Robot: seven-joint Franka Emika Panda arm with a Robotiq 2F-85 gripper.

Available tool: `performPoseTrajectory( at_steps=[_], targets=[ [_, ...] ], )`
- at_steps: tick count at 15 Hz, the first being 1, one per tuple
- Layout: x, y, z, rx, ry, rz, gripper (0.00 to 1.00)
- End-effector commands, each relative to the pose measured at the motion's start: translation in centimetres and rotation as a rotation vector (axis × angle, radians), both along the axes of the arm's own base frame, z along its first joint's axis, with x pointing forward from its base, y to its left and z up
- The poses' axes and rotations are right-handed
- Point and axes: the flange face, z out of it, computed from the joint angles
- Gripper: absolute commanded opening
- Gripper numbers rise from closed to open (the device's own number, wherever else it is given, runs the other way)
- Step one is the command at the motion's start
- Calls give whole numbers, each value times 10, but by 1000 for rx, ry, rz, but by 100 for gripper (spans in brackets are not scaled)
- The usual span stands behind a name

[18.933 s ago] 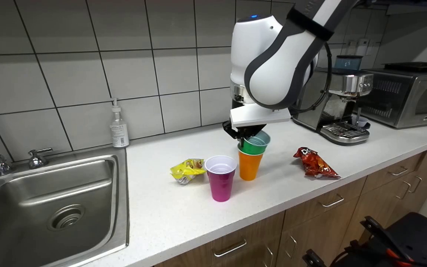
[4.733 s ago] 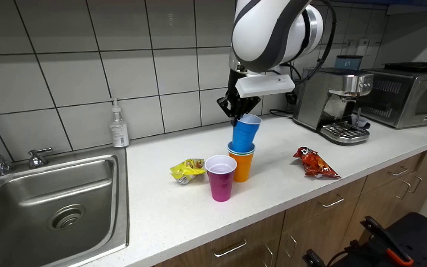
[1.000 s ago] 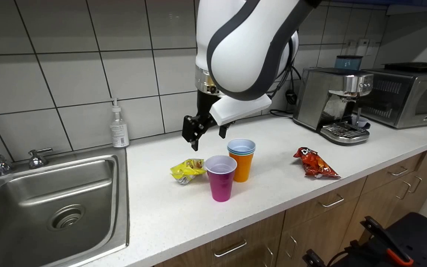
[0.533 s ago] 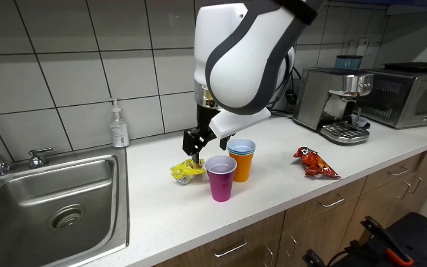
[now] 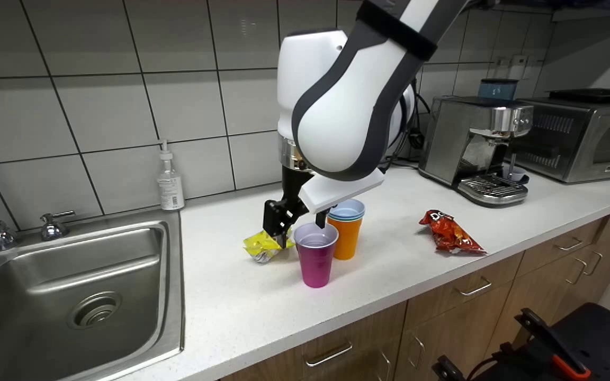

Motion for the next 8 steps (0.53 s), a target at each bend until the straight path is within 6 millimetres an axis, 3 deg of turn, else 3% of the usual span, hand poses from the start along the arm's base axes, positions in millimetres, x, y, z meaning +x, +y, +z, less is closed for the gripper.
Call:
performPoseTrajectory(
  at_steps=[1, 8],
  targets=[
    [11, 2, -3, 13, 0, -19, 100],
    [23, 4, -15, 18, 17, -30, 100]
  ],
)
